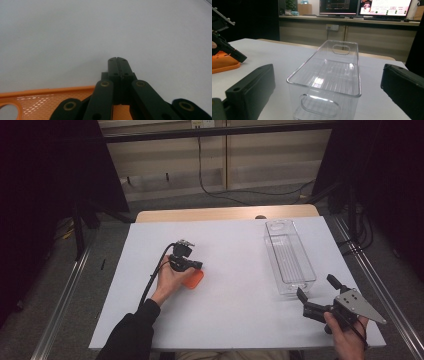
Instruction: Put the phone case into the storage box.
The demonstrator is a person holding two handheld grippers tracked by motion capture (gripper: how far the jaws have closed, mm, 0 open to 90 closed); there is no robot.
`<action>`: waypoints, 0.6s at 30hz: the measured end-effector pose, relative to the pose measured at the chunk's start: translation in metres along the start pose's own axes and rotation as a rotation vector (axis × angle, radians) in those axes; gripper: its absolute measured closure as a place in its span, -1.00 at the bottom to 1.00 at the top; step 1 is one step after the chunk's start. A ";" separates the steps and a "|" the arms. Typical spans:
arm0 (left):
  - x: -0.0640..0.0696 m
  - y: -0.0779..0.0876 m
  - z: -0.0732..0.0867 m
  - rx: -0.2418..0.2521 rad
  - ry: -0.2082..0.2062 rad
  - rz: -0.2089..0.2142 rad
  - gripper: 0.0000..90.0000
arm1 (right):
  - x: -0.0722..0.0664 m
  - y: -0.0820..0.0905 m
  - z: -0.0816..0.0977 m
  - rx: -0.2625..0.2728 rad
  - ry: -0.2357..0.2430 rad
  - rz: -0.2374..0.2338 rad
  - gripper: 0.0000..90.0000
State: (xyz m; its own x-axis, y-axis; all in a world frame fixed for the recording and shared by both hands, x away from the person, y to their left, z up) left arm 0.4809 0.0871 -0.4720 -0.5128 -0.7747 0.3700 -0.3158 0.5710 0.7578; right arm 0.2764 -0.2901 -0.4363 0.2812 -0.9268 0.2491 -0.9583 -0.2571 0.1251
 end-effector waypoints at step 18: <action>0.006 0.004 0.012 0.000 -0.024 0.018 1.00 | -0.001 0.000 0.000 -0.004 -0.001 -0.001 -1.00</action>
State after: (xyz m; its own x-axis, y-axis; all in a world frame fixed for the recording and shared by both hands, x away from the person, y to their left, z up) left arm 0.4668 0.0879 -0.4733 -0.5377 -0.7576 0.3702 -0.3067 0.5847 0.7511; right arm 0.2763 -0.2892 -0.4366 0.2821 -0.9268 0.2479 -0.9578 -0.2570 0.1287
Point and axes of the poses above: each handheld gripper's, and its own axes: y roughly backward along the jaws, z roughly out of its underside, x roughly to its right, the point moved 4 cm from there along -y, roughly forward along the jaws, and after that the axes turned 14 degrees about y, right-handed, at the moved point
